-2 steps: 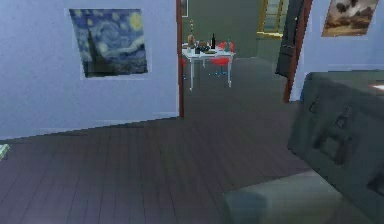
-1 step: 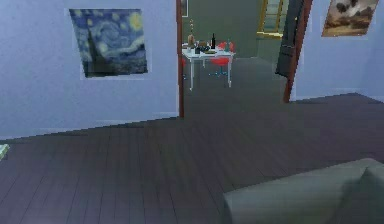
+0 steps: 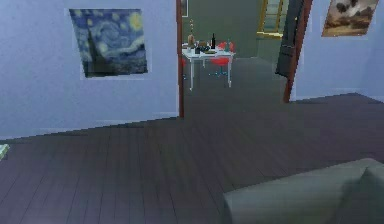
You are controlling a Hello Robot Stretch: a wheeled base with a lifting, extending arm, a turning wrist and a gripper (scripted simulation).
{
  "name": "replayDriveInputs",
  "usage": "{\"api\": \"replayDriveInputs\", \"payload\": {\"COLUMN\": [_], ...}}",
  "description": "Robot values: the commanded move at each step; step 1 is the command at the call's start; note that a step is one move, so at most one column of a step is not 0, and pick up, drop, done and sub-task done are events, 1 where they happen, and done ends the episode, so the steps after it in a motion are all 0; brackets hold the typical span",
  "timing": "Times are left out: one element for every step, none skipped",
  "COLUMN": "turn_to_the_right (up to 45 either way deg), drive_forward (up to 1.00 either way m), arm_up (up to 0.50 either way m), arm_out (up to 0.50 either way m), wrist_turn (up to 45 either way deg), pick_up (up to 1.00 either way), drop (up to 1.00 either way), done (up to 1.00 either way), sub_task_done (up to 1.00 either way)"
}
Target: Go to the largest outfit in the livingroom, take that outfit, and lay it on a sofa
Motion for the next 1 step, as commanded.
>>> {"api": "replayDriveInputs", "payload": {"turn_to_the_right": [0.0], "drive_forward": [0.0], "arm_up": [-0.36], "arm_out": [0.0], "wrist_turn": [0.0], "pick_up": [0.0], "drop": [0.0], "done": [0.0], "sub_task_done": [0.0]}}
